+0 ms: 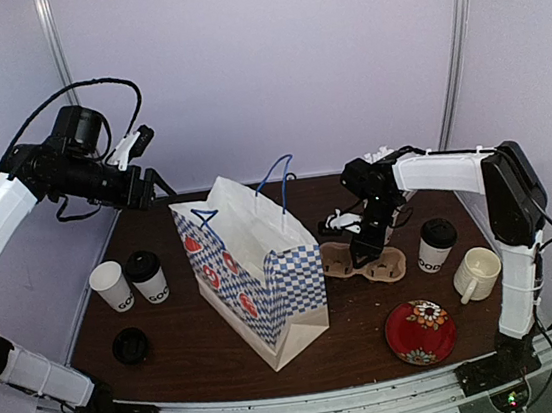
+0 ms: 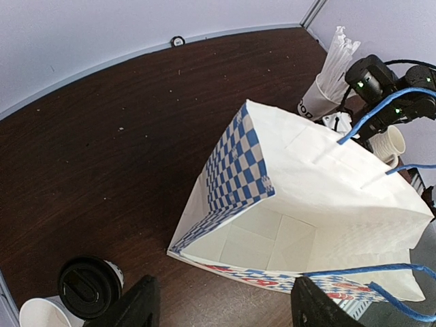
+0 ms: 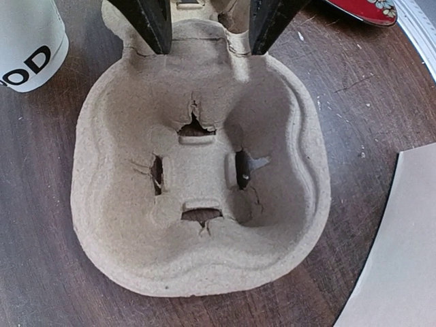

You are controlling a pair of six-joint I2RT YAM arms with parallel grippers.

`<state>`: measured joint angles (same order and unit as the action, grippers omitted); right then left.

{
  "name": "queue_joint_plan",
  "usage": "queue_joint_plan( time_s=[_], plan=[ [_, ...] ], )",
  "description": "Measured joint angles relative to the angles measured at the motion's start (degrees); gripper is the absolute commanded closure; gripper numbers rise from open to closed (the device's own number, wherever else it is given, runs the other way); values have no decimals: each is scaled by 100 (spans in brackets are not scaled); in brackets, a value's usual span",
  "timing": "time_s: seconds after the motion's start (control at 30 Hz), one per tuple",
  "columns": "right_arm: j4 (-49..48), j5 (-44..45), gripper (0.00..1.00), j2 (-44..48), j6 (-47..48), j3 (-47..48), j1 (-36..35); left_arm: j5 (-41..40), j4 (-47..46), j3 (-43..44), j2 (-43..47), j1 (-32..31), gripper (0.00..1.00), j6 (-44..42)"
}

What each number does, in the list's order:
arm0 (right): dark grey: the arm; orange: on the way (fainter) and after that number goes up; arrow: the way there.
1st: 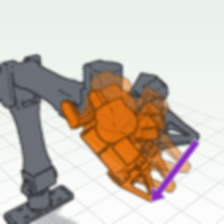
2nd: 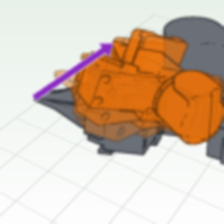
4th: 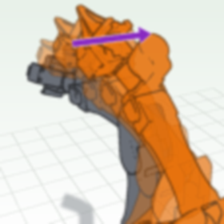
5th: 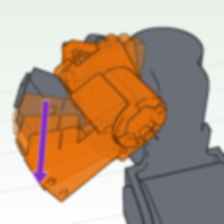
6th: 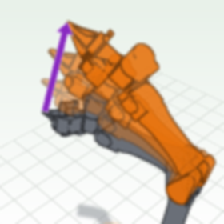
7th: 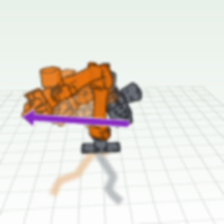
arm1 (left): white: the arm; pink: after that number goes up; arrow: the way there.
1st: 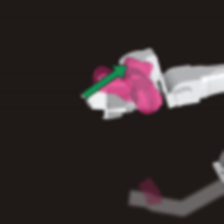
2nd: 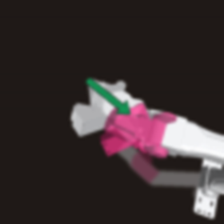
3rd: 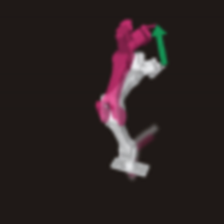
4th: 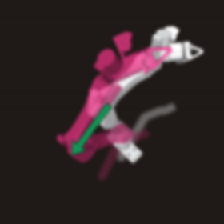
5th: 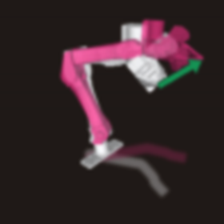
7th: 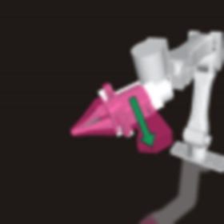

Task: Pack the takeout coffee

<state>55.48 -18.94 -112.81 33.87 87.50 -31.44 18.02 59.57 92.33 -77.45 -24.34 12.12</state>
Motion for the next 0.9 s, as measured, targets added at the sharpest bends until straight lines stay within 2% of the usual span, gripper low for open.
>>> queue_joint_plan(
  time_s=[0.1,0.3,0.9],
  plan=[
    [-22,15,57,20,2,-2,-9,0,0,0,0,0,31,0],
    [-83,109,49,37,26,-2,-9,2,0,0,0,0,31,2],
    [-122,195,51,-15,26,-28,-9,17,0,-2,0,0,31,4]
  ],
)
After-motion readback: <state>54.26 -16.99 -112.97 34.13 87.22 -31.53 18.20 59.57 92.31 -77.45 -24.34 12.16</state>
